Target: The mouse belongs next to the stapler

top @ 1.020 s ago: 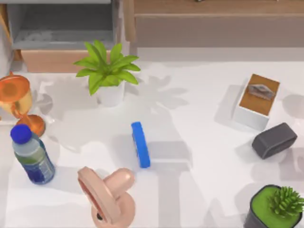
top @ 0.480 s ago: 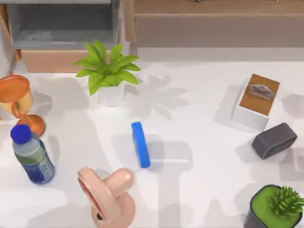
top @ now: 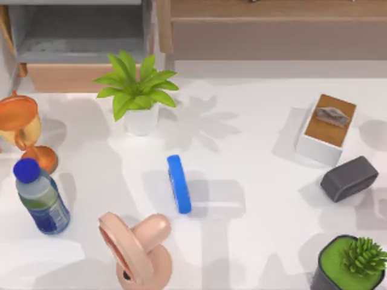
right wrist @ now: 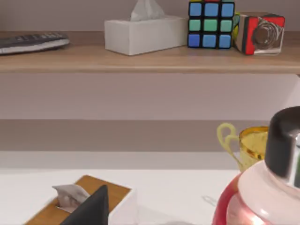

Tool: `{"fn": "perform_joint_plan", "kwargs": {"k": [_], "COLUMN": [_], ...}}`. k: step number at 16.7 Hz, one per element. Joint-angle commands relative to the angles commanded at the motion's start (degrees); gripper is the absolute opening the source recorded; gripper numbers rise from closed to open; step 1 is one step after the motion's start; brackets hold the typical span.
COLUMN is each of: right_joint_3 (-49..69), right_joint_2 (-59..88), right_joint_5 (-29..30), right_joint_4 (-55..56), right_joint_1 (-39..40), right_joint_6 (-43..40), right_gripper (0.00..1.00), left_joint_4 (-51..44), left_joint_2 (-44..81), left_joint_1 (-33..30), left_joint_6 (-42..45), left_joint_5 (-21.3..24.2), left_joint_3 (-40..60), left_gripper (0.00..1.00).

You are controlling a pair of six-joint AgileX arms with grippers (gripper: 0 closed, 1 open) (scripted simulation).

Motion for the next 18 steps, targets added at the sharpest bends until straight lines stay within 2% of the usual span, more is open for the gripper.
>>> {"fn": "perform_joint_plan", "kwargs": {"k": [9, 18], "right_joint_3": [0.0, 0.0], "right_joint_2": [0.0, 0.0], "right_joint_5": [0.0, 0.0], "right_joint_4": [0.0, 0.0], "right_joint_1": [0.0, 0.0], "right_joint_6": [0.0, 0.0], "right_gripper": [1.0, 1.0], "left_joint_4": [5.6, 5.6], "left_joint_2": [0.1, 0.1], "left_joint_1": [-0.3, -0.3], "left_joint_6": [-0.3, -0.3], "left_joint_5": [0.0, 0.0], "left_joint_3": [-5.4, -5.4], "left_gripper": [1.0, 0.32]}}
